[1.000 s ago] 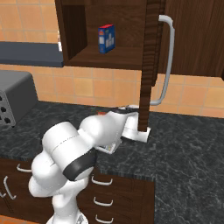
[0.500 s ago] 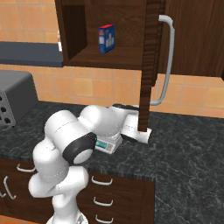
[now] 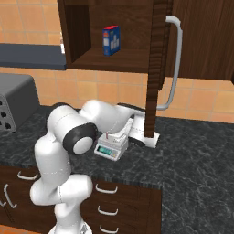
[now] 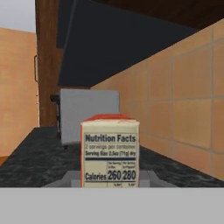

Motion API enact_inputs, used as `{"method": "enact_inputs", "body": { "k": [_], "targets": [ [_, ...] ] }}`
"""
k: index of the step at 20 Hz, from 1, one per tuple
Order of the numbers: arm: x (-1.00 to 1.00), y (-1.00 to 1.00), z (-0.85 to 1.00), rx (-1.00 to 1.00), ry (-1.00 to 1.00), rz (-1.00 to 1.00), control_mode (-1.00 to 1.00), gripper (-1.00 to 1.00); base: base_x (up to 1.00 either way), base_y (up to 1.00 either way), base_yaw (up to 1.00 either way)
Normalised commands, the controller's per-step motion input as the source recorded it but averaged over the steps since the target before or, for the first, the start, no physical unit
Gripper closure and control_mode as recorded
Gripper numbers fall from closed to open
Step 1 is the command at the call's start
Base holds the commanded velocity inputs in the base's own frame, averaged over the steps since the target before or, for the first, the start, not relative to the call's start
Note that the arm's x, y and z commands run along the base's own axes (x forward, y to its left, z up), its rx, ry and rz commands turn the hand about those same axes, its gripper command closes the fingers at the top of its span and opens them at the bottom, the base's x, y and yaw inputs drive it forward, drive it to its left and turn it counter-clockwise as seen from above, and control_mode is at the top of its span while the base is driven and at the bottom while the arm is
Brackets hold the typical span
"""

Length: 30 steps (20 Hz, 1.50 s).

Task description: Pick the boxed food and place it on the digital scale for weighing, and close the cabinet.

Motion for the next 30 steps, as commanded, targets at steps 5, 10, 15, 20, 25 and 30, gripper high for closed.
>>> {"method": "enact_inputs", "body": {
  "k": [5,10,15,20,25,30],
  "targets": [
    [0.03,0.0,-0.02,0.0,0.0,0.0,-1.0,1.0,0.0,0.0,0.0],
    [0.0,0.0,-0.03,0.0,0.0,0.0,-1.0,-1.0,0.0,0.0,0.0],
    [-0.01,0.0,0.0,0.0,0.0,0.0,-1.0,-1.0,0.0,0.0,0.0],
    [-0.07,-0.01,0.0,0.0,-0.03,0.0,-1.0,-1.0,0.0,0.0,0.0],
    [-0.05,-0.17,0.09,0.0,-0.08,0.0,-1.0,-1.0,0.0,0.0,0.0],
    [-0.12,-0.43,0.34,0.03,-0.15,0.0,-1.0,-1.0,0.0,0.0,0.0]
  ]
}}
